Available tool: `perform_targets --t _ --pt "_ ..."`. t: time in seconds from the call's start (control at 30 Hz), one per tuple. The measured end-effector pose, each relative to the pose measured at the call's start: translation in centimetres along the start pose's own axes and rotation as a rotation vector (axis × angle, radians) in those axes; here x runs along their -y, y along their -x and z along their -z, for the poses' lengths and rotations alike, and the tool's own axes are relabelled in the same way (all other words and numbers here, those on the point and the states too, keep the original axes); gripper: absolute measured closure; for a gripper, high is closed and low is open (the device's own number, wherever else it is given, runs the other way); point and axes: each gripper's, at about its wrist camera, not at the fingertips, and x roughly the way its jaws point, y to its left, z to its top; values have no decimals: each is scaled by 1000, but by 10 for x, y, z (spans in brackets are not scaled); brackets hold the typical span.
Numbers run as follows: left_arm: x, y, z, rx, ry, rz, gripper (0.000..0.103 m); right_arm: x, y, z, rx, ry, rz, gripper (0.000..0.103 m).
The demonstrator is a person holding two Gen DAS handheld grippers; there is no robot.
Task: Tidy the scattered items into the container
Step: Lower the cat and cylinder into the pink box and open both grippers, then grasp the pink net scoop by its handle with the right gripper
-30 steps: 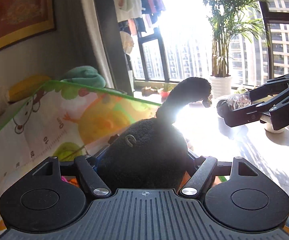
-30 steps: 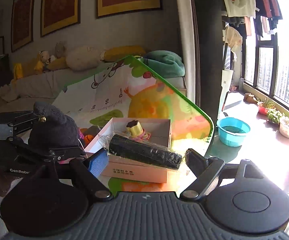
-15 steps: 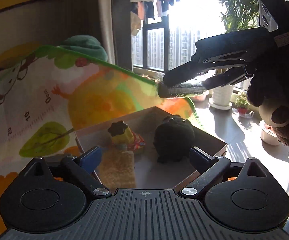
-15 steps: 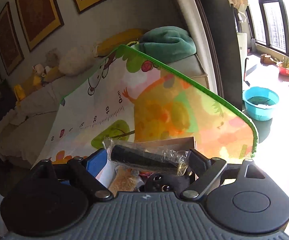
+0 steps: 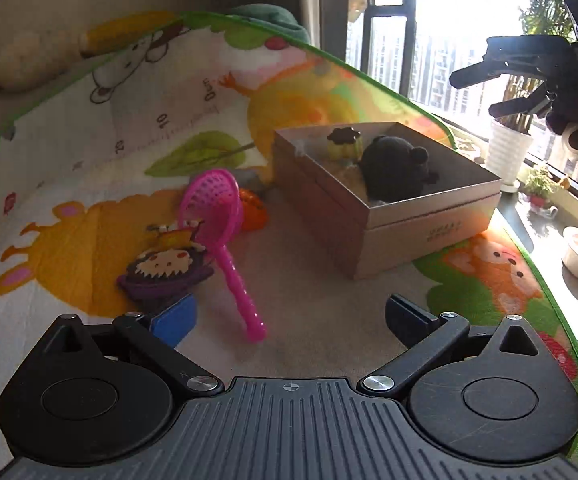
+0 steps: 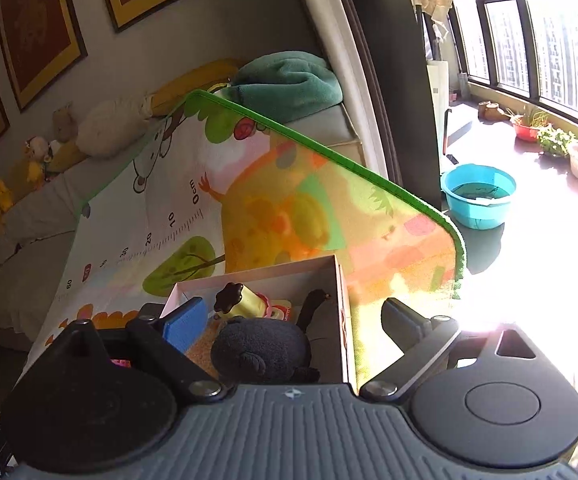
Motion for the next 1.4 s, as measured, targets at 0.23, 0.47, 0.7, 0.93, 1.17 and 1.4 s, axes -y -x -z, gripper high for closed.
perform_targets --t 0.23,0.47,0.7,0.93,1.17,1.4 --pt "-32 28 23 0 87 -100 0 -72 1 29 -33 156 -42 6" --pt "-64 32 48 -4 224 -191 0 -183 -32 72 -71 442 -76 23" --pt "-74 35 58 26 276 -153 0 -248 -99 87 -131 509 -20 52" --pt "-74 33 57 24 266 -116 0 -247 -146 95 -175 481 78 56" --pt "-72 33 57 16 270 -127 0 -259 -74 99 -190 487 -338 68" --pt "-71 42 59 12 239 -155 0 -246 -64 104 -164 500 -269 47"
